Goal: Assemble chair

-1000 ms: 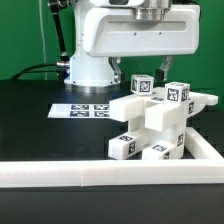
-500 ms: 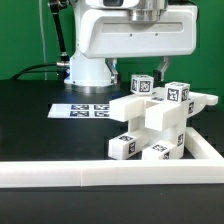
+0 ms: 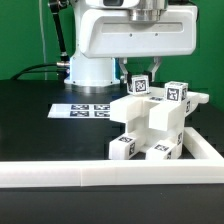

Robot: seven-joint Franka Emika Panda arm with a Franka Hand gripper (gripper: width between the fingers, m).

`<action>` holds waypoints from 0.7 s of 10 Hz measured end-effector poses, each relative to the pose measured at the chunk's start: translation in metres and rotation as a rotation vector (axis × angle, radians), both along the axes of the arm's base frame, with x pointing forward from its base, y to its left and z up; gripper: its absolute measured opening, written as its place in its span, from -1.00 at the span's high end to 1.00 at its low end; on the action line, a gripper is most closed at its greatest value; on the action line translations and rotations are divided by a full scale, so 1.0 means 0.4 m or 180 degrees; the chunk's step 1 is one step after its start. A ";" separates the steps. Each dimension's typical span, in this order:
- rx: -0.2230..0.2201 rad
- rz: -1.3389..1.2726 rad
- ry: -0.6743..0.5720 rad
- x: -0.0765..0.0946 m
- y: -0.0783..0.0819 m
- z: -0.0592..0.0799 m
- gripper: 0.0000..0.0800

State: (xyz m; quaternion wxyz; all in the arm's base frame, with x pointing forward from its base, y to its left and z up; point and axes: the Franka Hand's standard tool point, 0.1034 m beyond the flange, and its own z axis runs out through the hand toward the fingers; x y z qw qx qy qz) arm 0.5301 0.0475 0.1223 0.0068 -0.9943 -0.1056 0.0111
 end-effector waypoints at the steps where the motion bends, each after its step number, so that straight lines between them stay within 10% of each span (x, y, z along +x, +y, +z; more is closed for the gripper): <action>1: -0.0002 -0.0066 0.0001 0.000 0.000 0.000 0.29; 7: -0.0027 -0.1366 0.0018 -0.001 0.001 -0.002 0.29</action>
Offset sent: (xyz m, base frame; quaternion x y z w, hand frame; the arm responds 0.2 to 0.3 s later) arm 0.0000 0.0000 0.0000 0.0000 0.0000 0.1938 0.9810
